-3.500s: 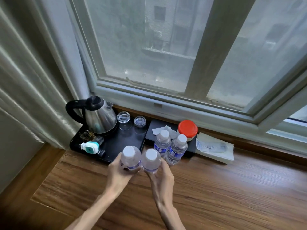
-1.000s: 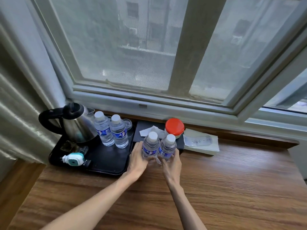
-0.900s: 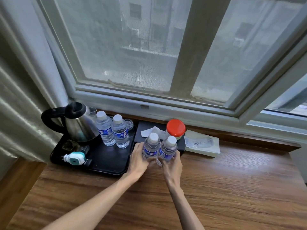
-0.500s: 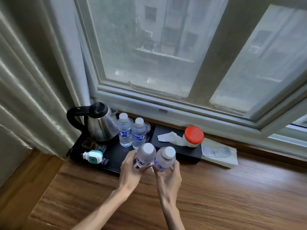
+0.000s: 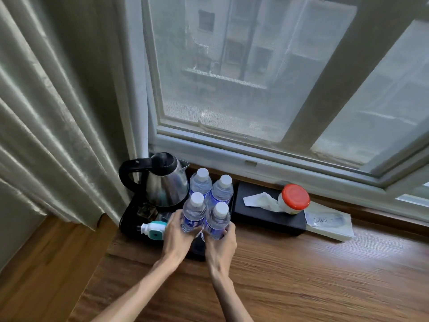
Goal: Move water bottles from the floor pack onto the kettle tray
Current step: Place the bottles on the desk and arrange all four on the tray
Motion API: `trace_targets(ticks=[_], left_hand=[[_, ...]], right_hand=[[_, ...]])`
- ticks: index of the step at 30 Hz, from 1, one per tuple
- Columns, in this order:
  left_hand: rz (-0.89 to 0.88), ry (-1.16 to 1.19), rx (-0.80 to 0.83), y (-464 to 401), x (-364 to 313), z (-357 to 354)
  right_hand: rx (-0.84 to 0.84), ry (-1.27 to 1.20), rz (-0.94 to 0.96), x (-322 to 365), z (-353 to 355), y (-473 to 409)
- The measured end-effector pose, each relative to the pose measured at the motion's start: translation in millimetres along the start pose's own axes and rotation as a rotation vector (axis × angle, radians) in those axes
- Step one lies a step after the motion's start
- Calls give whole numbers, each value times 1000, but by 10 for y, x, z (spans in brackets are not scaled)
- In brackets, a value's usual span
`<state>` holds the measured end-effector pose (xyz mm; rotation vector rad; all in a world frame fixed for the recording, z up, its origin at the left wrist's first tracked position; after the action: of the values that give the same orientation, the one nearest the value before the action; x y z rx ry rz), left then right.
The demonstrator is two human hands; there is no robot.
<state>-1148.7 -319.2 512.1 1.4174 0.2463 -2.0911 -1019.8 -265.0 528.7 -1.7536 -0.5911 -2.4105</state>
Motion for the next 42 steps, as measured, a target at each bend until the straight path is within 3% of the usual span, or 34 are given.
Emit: trace_targets(ticks=[9, 25, 36, 42], left_hand=[[-15, -107, 33, -168, -156, 30], [22, -52, 18, -75, -265, 51], [42, -119, 182, -61, -411, 133], [-53, -80, 110, 84, -794, 376]], right_hand=[[-44, 46, 33, 26, -66, -118], [-20, 55, 61, 32, -107, -114], [192, 56, 53, 135, 56, -61], [242, 97, 67, 534, 320, 60]])
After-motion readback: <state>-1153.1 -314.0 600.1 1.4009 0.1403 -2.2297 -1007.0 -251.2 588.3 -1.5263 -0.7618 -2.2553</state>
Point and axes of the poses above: each hand's wrist, its own y-axis away from the middle knuckle, its own z-axis out of the back of the hand, x = y × z, the point moved 2 cm from there along -y, towards the middle knuckle, and after that the axes turned 14 degrees about x, right-handed, at the moved point
